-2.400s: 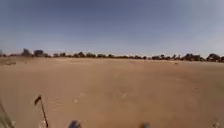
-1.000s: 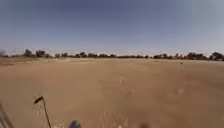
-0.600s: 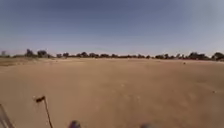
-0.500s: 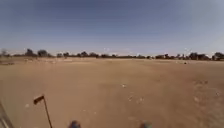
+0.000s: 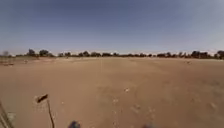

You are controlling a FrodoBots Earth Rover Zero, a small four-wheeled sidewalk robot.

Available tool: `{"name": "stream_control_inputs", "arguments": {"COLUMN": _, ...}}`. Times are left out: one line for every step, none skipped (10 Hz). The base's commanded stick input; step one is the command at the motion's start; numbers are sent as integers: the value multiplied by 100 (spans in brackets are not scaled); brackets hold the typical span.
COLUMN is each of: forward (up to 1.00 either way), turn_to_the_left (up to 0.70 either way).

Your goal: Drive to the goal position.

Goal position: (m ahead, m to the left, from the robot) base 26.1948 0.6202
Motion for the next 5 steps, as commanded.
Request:
{"name": "stream_control_inputs", "arguments": {"forward": 70, "turn_to_the_left": 0}}
{"name": "stream_control_inputs", "arguments": {"forward": 70, "turn_to_the_left": 0}}
{"name": "stream_control_inputs", "arguments": {"forward": 70, "turn_to_the_left": 0}}
{"name": "stream_control_inputs", "arguments": {"forward": 70, "turn_to_the_left": 0}}
{"name": "stream_control_inputs", "arguments": {"forward": 70, "turn_to_the_left": 0}}
